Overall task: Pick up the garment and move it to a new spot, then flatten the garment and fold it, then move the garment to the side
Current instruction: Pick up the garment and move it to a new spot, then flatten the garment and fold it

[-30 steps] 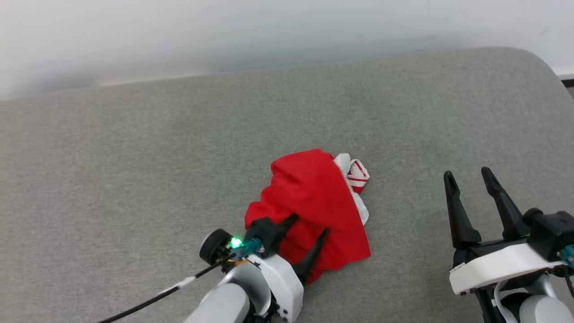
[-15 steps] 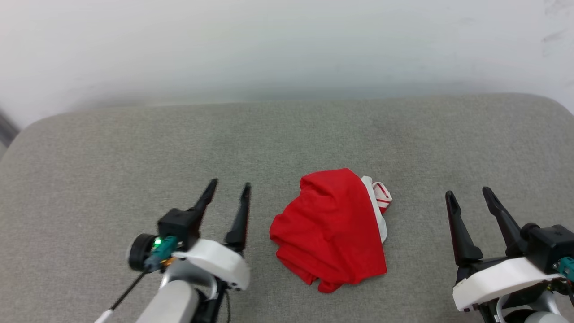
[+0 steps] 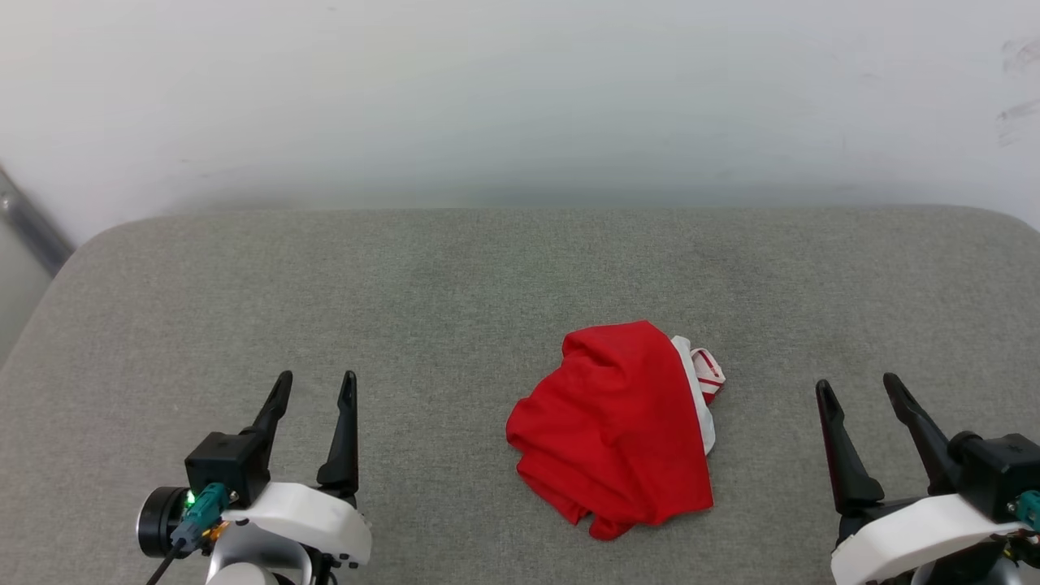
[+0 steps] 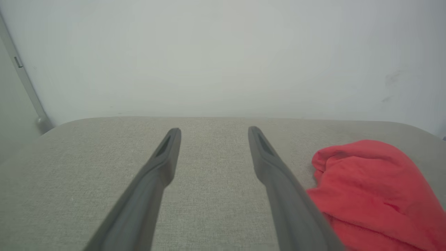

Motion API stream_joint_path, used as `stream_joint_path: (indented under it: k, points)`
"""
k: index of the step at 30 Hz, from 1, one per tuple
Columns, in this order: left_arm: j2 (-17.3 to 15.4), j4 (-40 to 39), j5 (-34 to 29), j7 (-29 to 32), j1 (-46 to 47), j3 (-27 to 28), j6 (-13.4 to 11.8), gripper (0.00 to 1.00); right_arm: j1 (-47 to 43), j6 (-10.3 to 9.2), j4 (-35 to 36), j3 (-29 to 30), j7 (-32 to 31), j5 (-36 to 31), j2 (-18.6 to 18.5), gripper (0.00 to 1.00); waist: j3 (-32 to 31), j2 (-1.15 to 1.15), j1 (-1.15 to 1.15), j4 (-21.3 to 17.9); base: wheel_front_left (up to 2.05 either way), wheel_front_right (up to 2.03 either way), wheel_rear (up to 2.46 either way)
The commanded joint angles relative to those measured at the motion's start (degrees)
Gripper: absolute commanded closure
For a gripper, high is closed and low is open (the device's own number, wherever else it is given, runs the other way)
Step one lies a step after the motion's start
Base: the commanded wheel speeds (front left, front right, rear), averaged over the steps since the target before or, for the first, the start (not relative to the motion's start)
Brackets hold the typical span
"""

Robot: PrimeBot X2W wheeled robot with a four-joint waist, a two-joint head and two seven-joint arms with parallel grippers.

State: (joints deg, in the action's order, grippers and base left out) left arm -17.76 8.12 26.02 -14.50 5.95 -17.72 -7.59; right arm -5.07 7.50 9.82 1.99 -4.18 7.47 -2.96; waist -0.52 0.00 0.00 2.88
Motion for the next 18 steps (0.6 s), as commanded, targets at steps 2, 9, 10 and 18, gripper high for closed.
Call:
stream_joint_path:
  k: [2,9,10,18]
  points:
    - [-0.1,-1.2,0.2,0.6,-0.9,-0.1,-0.4,0.00,-0.9,-0.02,0.8,0.1,-0.3,-0.6,0.1,0.00,0.2,0.00,0.00,0.0,0.00,0.00,0.00]
    - [-0.5,-2.1,0.1,0.9,-0.2,-0.3,-0.8,0.00,-0.5,-0.02,1.5,-0.1,-0.7,-0.5,0.1,0.00,0.8,0.00,0.00,0.0,0.00,0.00,0.00]
    - [-0.7,-2.0,0.2,1.0,-0.1,-0.3,-0.7,0.00,-0.5,-0.02,1.5,0.0,-0.7,-0.4,0.1,0.00,0.8,0.00,0.00,0.0,0.00,0.00,0.00]
    - [-1.6,-2.5,-0.5,4.0,2.7,-2.1,0.5,0.00,0.0,-0.02,1.6,0.5,-0.7,0.0,0.1,0.00,1.7,0.00,0.00,0.5,0.00,0.00,0.00]
